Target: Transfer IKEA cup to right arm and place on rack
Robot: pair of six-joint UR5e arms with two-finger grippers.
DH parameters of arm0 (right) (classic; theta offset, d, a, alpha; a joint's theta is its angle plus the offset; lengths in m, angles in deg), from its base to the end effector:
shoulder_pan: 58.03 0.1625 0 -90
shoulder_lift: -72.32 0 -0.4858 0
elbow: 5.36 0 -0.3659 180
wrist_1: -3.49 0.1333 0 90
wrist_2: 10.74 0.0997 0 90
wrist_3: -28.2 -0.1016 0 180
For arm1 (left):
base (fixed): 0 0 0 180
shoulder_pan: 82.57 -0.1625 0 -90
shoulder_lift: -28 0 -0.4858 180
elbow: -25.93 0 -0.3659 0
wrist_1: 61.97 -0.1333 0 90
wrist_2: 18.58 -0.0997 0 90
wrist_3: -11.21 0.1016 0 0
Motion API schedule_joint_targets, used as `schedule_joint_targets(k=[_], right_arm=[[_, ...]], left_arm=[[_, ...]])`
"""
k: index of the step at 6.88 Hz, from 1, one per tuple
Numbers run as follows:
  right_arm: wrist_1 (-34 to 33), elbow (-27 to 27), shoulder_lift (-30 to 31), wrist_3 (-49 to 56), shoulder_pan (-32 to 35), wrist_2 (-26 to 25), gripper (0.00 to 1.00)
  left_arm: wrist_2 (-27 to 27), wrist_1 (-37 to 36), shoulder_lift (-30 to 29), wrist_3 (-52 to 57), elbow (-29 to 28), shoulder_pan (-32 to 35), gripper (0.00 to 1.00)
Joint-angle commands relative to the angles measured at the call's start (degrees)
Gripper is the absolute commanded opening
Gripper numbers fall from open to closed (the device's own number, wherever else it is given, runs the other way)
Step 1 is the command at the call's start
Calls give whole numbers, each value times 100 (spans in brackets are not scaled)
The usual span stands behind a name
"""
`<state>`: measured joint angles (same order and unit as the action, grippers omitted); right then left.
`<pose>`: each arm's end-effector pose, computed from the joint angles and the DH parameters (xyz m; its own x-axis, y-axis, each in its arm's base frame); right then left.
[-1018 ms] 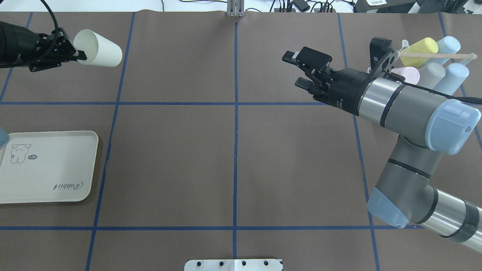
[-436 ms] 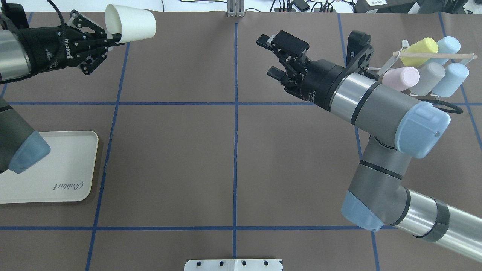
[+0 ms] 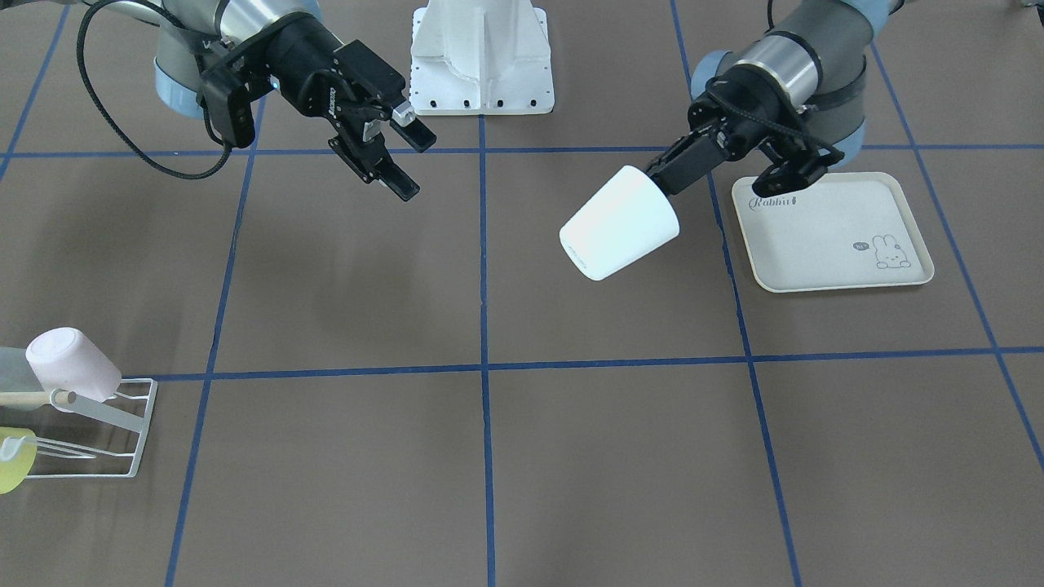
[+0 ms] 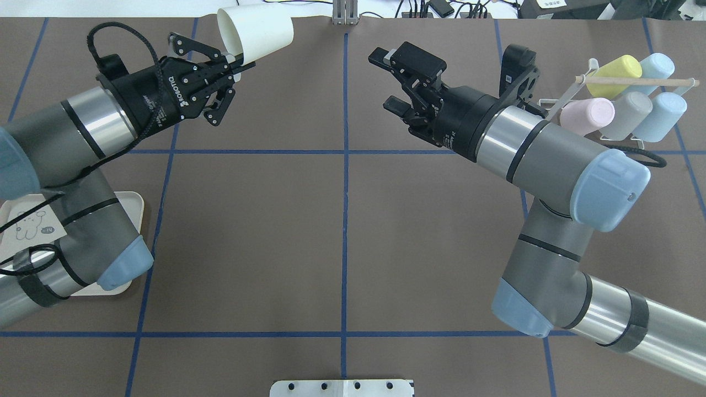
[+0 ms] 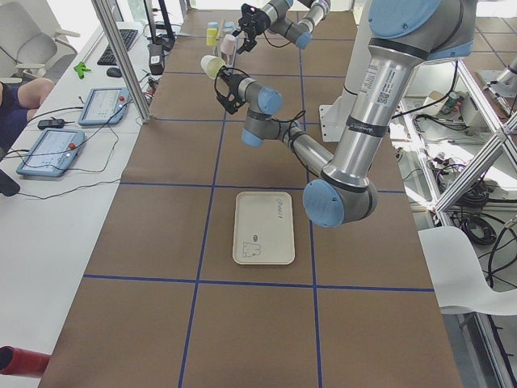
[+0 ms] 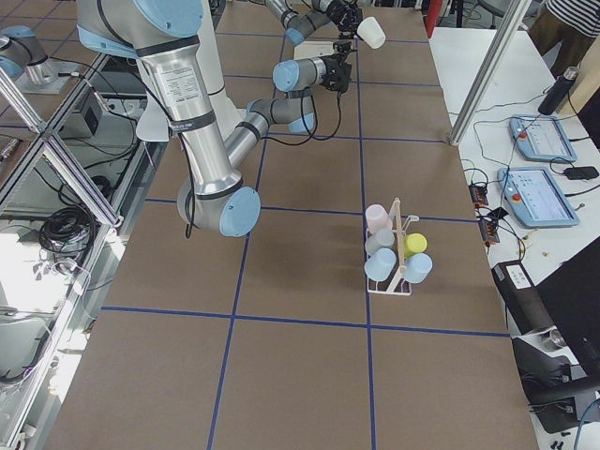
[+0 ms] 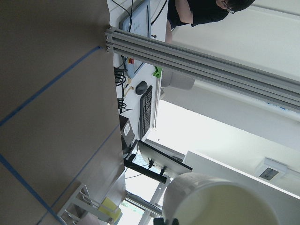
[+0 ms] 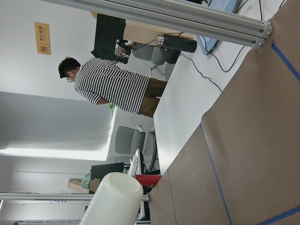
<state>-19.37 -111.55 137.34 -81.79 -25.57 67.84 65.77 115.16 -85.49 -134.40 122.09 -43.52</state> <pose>-0.3765 -0.4213 0.2360 -0.4832 0.0898 0.8709 -0.5528 0.7401 -0.3830 0.3423 -0.4622 0.2925 -0.7713 -0.4317 -0.4676 0.1039 0.6395 -0.7618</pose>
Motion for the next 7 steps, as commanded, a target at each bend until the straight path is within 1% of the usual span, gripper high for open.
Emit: schedule_joint_targets(k=[1, 2, 3, 7], right_arm=[[456, 115, -25, -336, -3, -10, 100], [536, 124, -42, -382, -3, -71, 100], [589, 124, -42, -461, -29, -176, 100], [607, 282, -42, -445, -134, -212, 100]], left_arm=[[-811, 1063, -349, -450, -560, -510, 0], [-1180, 1530, -454, -451, -772, -808, 0], [-1349, 1604, -595, -434, -817, -1046, 0], [-1368, 1535, -789, -355, -844, -1374, 0]])
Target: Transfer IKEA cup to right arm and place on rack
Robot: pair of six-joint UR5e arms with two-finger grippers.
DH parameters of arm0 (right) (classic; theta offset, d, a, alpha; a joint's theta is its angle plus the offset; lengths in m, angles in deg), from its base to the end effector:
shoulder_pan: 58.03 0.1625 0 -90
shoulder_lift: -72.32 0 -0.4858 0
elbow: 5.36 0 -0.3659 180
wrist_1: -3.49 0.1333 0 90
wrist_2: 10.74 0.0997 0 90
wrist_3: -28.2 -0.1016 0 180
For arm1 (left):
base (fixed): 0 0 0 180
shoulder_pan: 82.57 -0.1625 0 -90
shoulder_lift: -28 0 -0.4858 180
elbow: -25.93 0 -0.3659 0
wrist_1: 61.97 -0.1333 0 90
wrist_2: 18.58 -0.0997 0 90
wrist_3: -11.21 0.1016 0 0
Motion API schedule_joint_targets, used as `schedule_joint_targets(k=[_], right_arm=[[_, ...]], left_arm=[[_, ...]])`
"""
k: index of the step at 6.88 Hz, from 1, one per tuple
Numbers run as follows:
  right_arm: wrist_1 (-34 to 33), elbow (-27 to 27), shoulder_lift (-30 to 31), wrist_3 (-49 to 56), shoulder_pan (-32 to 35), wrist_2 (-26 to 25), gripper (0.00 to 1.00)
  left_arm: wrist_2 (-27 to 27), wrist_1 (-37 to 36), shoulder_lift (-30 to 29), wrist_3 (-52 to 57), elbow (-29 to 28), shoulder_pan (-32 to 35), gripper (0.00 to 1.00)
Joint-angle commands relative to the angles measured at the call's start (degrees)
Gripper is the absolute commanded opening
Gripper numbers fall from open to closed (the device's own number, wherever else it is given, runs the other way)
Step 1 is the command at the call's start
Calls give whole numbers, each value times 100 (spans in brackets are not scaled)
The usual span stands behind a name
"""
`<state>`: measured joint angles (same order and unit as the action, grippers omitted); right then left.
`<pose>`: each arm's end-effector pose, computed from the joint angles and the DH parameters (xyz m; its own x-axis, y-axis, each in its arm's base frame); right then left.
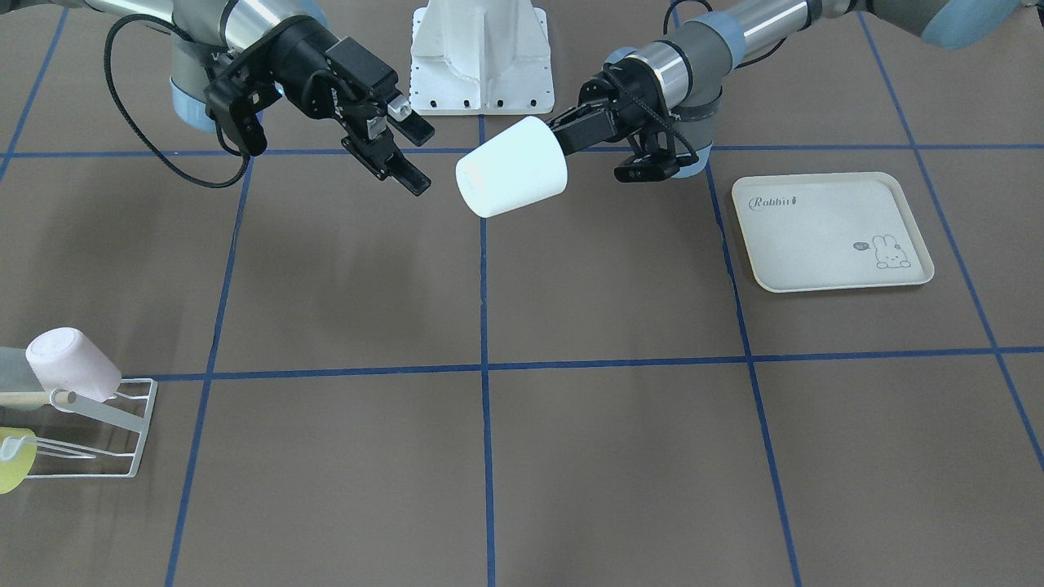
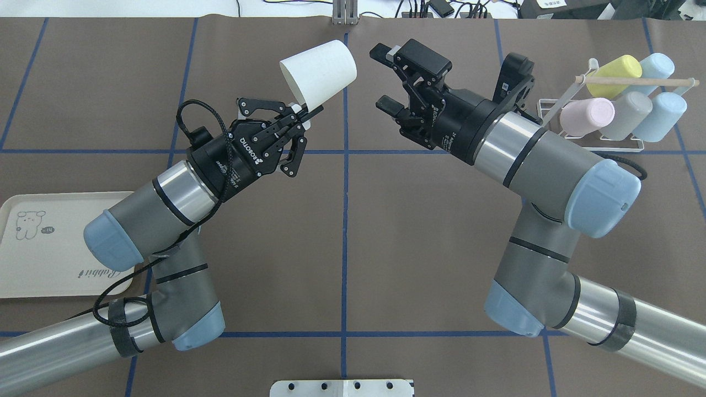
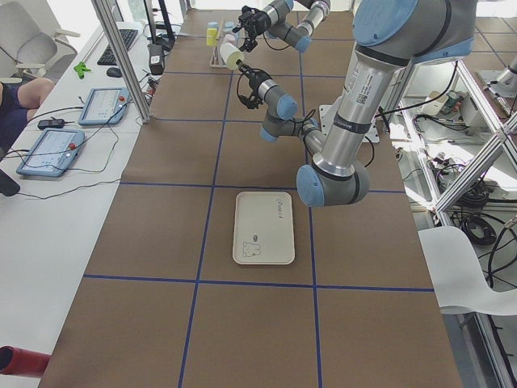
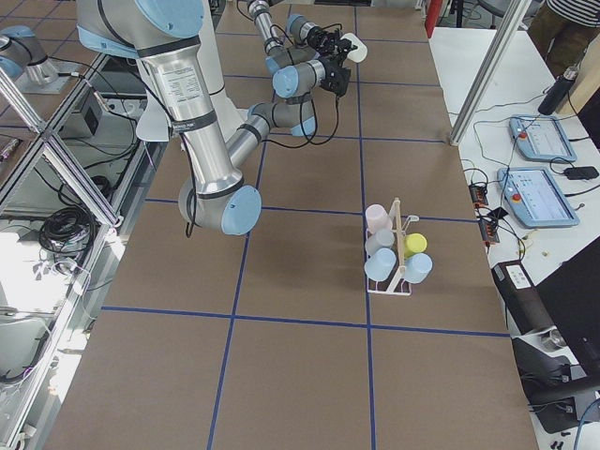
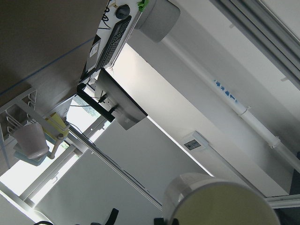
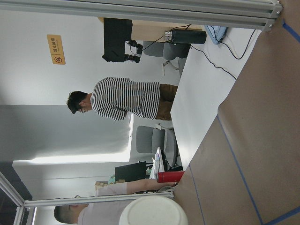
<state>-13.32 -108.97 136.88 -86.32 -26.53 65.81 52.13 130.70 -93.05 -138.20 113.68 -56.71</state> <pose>-0.3840 -0.4194 0.2410 -0.5807 0.1175 0.8056 -0.4954 0.7342 -0.4642 0.4465 -0.4018 0.2642 -0.8494 -0.4912 -0.1930 -0.1901 0.6259 -0.7564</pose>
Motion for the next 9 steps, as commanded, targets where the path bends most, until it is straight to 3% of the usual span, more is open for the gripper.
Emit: schedule_joint_targets(k=[1, 9], right_arm=[[3, 33, 4, 35, -65, 0, 100], [-15, 60, -163, 342, -118, -8, 100]], left_arm=[[5, -54, -103, 173, -30, -72, 0], [-215, -266, -525, 491, -223, -442, 0]])
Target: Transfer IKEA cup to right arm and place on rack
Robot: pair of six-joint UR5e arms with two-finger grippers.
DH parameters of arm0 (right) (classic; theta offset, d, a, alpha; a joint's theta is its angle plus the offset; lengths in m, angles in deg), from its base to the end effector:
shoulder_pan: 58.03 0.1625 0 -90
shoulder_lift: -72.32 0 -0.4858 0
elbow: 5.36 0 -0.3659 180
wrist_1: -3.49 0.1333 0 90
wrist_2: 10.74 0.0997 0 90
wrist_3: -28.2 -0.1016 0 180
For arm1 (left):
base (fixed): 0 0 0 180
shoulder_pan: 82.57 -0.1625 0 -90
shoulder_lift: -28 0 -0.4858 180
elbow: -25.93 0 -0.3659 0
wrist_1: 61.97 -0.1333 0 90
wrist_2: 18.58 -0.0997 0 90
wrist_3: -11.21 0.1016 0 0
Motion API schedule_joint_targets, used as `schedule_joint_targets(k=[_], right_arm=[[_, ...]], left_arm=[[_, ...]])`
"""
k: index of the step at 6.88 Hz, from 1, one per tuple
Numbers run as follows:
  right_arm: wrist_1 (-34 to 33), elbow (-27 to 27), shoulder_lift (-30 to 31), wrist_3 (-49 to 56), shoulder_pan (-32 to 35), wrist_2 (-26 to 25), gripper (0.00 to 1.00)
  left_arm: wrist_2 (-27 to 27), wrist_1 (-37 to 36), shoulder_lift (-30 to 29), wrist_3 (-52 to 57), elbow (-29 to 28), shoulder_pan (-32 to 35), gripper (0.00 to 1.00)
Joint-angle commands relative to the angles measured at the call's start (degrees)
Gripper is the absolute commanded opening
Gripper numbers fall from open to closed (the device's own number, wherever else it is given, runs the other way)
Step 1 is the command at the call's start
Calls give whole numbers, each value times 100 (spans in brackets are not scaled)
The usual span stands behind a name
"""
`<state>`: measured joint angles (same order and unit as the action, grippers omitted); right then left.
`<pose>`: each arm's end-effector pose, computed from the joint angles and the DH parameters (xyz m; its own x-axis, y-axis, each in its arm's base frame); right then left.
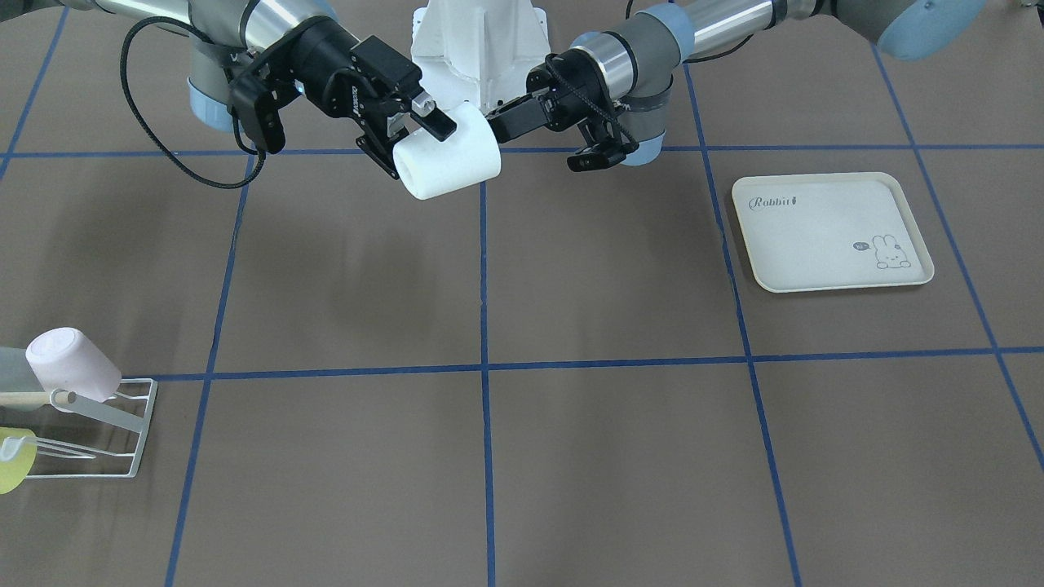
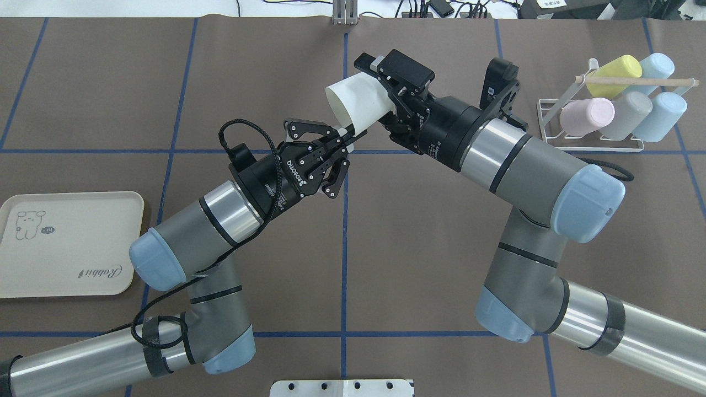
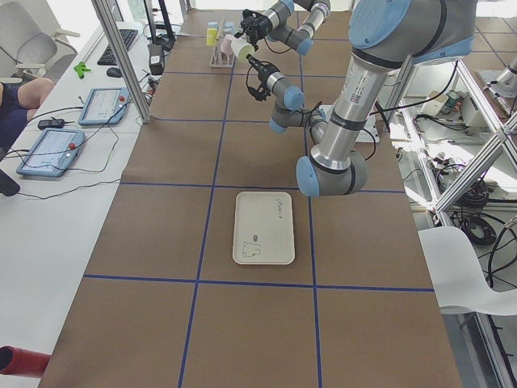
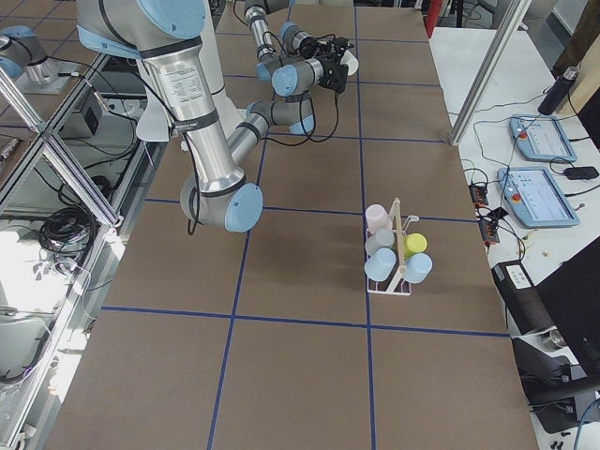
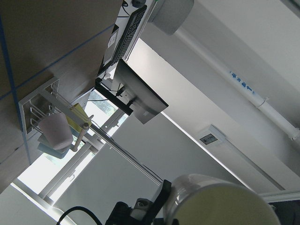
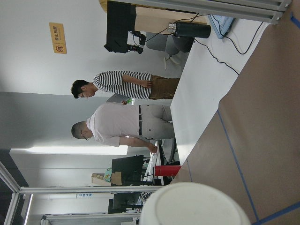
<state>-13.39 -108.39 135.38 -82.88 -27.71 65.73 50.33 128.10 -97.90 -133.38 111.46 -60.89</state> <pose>-0.3974 -0.4144 0.2301 -0.5592 0.0780 0.8253 -0.5096 0.7529 -0.4165 0.4967 -0.3802 0.2277 -0.8418 -0.4837 -0.2396 -0.1570 0.6442 -0.7486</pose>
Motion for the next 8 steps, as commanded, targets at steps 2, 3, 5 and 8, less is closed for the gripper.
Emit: schedule_joint_targets(k=[2, 3, 5, 8], right_arm=[[-8, 19, -4, 7, 18, -1, 100], [-8, 28, 4, 7, 26, -1, 100], [-8, 28, 22, 7, 53, -1, 100], [-8, 37, 57, -1, 53, 8, 13]], left_arm=[[-27, 4, -40, 10, 7, -24, 0], [-18, 4, -40, 18, 16, -24, 0], [0, 21, -40, 18, 16, -15, 0], [0, 30, -32, 18, 16, -23, 0]])
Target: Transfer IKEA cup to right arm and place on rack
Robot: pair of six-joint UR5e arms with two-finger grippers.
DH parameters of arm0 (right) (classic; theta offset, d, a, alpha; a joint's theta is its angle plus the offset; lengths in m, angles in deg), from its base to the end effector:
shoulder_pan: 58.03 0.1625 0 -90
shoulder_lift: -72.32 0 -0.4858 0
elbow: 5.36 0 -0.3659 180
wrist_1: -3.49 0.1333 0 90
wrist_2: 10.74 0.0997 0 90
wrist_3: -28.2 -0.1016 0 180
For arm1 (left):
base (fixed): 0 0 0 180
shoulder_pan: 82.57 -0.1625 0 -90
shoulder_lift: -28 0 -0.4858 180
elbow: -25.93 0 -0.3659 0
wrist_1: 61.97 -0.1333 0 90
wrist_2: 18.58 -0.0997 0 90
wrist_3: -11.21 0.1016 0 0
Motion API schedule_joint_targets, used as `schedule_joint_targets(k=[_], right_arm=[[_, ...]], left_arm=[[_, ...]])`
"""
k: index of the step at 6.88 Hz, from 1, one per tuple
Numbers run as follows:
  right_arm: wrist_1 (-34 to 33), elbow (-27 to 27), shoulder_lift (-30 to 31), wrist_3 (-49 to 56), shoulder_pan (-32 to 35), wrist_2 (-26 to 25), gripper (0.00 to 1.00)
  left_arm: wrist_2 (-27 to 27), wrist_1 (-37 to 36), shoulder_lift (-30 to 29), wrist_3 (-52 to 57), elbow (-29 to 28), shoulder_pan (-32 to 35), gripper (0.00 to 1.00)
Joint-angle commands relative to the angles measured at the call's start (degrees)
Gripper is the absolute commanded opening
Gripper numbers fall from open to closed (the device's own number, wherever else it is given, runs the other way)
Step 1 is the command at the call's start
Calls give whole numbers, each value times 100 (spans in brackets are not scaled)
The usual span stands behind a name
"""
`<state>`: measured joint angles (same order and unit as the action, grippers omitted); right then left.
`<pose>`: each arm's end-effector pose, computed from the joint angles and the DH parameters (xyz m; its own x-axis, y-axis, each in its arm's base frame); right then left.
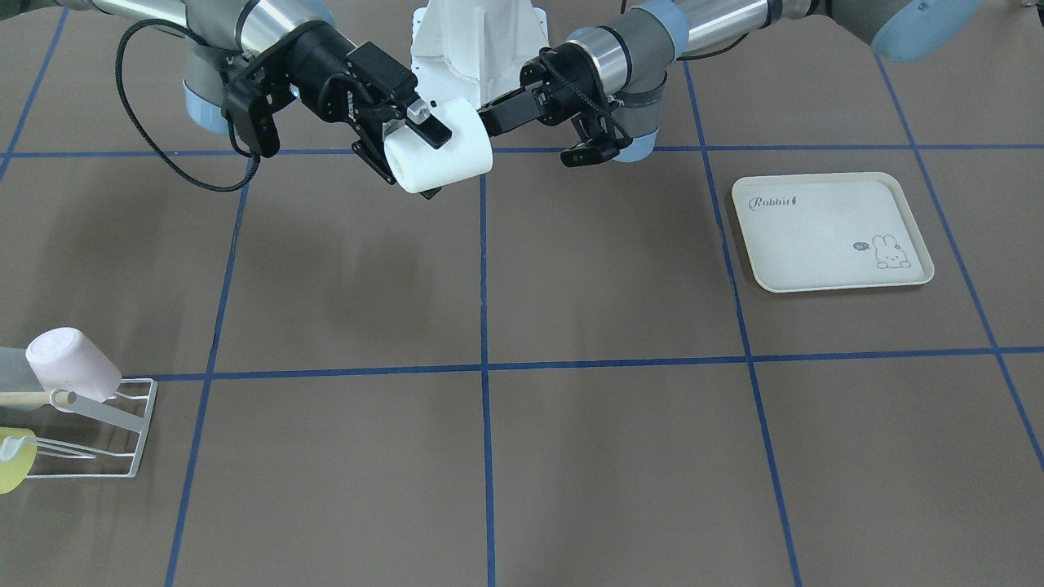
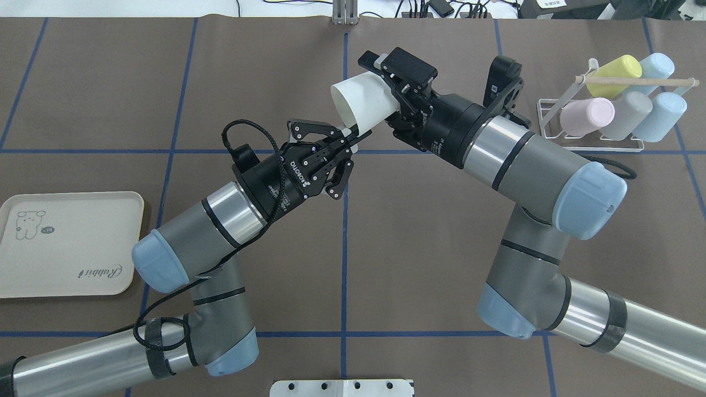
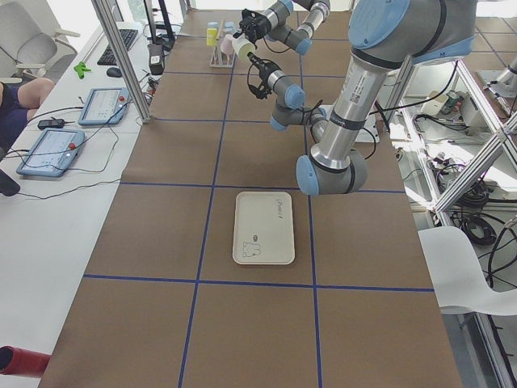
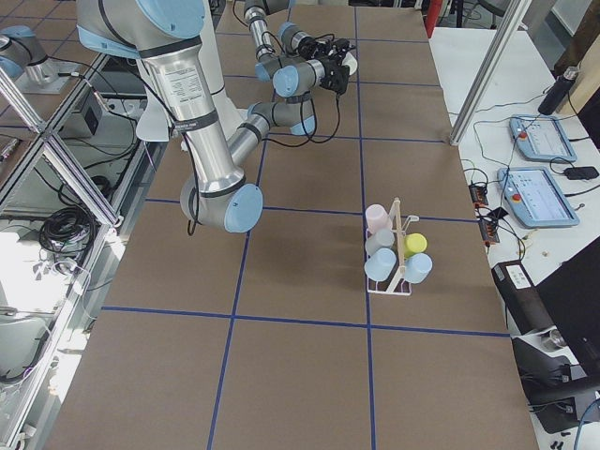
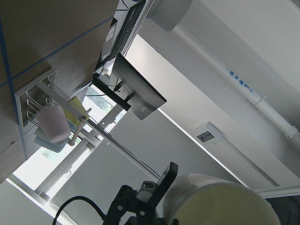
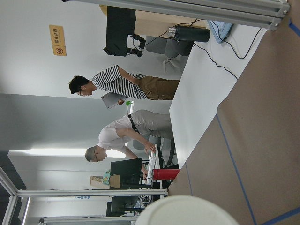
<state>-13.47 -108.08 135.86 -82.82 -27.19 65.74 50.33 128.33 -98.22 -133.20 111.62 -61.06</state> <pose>-0.3950 -0.4188 0.2366 -0.5485 0.0787 0.8324 -0.5223 0.7452 -0.4146 0.4968 -0.3784 0.2235 -0.8436 -0.4831 -0.2345 -0.1649 0.6486 -0.7430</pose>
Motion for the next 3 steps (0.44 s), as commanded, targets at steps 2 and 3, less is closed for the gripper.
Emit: schedule_joint_targets(k=[2, 3], right_arm=[[0, 32, 1, -16, 1, 7, 0], [0, 32, 1, -25, 9, 7, 0]], left_arm=[[35, 77, -8, -17, 52, 2, 18], [44, 42, 18, 8, 53, 2, 88]])
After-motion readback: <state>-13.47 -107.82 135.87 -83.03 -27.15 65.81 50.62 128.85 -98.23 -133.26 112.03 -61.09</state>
